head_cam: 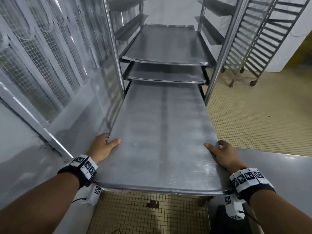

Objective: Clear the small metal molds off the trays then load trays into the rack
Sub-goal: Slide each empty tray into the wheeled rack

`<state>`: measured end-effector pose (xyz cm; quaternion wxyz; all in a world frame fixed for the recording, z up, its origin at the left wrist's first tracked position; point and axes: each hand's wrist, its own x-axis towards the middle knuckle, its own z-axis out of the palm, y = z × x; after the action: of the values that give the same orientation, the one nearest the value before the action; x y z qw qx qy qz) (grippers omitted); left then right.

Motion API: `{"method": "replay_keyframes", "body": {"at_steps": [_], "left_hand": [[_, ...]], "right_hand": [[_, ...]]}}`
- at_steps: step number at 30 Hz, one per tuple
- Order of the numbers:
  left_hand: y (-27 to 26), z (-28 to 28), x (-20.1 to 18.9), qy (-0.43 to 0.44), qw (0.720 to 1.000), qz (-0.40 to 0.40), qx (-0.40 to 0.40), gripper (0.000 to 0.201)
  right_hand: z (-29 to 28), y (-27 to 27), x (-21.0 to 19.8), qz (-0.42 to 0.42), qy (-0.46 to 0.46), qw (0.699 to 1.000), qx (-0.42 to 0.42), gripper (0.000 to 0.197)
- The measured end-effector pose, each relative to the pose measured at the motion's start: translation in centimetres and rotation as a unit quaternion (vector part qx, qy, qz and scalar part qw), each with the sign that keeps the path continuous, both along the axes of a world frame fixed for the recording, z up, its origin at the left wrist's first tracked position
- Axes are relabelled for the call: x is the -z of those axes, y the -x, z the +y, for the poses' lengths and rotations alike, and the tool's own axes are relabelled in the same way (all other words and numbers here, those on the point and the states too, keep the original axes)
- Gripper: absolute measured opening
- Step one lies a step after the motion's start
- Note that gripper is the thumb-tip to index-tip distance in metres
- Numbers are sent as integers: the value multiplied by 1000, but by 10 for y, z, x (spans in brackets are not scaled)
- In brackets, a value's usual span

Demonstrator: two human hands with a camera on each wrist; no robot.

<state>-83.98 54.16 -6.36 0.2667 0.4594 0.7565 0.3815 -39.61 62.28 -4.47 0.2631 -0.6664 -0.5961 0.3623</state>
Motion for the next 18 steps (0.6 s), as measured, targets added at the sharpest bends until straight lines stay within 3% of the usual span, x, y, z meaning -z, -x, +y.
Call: {"method": "replay_keyframes", "body": {"at_steps": [3,7,10,13,16,18], "left_hand": [[-1,23,3,8,1000,-1,-6,19],[6,54,8,16,1000,-20,-3,32],[7,79,7,21,999,-26,5,25],[15,110,11,14,1000,-25,2,39],[28,147,17,7,999,-29,10,25],[38,172,20,-1,999,-34,16,26]], "right_hand": [[31,-4,4,-16,3,1000,-5,47],[68,-7,15,-8,19,1000,-2,50],[94,-3,19,1,29,1000,1,49],[124,4,23,-4,35,999,-2,54],[155,16,27,-29,37,999,5,56],[174,27,27,-27,39,999,10,51]]}}
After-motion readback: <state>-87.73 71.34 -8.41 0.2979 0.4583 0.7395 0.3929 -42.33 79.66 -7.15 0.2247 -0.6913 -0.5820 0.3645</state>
